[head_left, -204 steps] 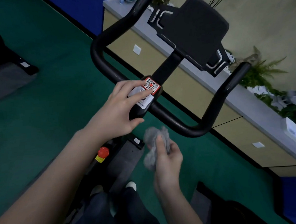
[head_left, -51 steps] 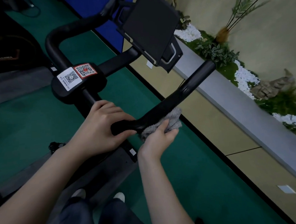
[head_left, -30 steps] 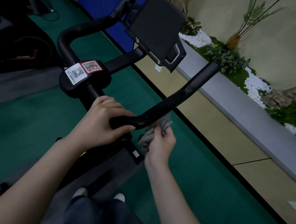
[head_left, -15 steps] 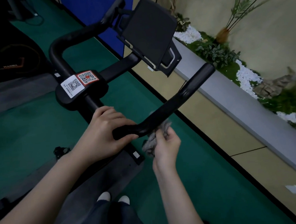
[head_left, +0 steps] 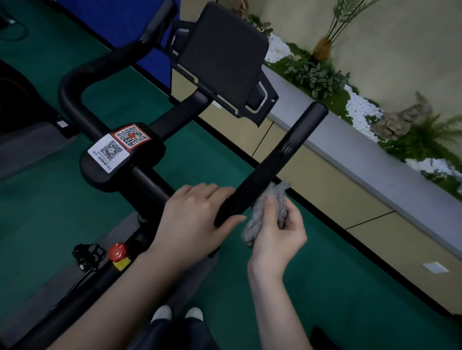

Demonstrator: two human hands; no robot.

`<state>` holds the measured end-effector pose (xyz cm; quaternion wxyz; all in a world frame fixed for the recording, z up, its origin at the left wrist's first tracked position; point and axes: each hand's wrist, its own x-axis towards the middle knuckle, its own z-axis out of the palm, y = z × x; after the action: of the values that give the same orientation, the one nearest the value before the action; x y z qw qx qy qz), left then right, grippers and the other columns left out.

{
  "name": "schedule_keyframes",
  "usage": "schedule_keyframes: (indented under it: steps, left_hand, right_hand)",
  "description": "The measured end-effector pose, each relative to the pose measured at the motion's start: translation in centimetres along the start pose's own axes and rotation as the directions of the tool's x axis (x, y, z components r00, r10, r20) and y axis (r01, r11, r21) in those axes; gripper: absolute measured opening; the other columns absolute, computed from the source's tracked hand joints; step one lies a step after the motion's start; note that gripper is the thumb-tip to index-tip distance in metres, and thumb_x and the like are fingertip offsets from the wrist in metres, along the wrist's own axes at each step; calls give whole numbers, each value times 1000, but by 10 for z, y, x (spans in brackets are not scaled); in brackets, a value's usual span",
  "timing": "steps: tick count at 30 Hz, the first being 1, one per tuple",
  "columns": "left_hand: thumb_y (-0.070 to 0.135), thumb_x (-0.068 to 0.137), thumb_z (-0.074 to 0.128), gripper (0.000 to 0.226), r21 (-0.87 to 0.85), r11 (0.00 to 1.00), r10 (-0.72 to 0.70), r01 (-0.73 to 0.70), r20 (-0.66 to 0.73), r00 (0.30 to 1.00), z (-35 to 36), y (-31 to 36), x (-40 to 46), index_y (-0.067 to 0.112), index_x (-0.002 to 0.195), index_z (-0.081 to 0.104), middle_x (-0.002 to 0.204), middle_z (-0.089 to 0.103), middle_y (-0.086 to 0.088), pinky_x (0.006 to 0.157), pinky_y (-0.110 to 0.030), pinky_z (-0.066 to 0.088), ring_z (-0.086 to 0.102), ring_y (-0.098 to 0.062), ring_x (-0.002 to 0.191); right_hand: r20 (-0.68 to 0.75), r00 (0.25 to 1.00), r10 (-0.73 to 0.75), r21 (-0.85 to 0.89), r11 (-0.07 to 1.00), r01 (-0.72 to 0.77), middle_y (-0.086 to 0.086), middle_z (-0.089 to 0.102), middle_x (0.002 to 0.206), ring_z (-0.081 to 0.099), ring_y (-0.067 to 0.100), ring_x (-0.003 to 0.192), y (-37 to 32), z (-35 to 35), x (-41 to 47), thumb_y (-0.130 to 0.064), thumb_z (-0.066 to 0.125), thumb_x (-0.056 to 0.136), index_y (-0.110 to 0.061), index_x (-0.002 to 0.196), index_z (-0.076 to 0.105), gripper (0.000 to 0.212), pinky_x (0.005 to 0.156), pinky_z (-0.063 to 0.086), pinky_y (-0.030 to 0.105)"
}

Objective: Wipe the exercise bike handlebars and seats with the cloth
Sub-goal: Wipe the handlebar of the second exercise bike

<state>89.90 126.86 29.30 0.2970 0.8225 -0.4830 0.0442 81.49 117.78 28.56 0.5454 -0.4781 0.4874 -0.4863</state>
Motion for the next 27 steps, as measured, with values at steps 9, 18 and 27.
schedule_keyframes:
  steps: [9,18,27]
  left_hand:
    - [49,80,51,40,-36,999,25,-28,-67,997,4,-4,-1,20,101,68,77,65,5,58,-32,49,64,-20,70]
    - [59,78,53,46,-72,997,6,-10,-53,999,4,-8,1,24,104,68,77,64,11,60,-27,45,62,-13,68]
    - [57,75,57,42,-92,996,-24,19,-61,998,3,-6,2,24,99,70,73,63,12,59,-24,42,62,-12,66]
  right_hand:
    - [551,642,-533,-298,593,748,-2,67,101,56,14,97,-24,14,13,-10,61,85,-10,103,71,21,87,43,14]
    - [886,392,-246,-344,218,913,-5,68,91,49,19,86,-69,33,69,-7,67,86,-13,103,73,19,75,36,17]
    - [945,305,120,-316,84,945,-8,61,82,51,21,96,-87,64,85,-22,62,91,-15,105,71,18,83,40,31]
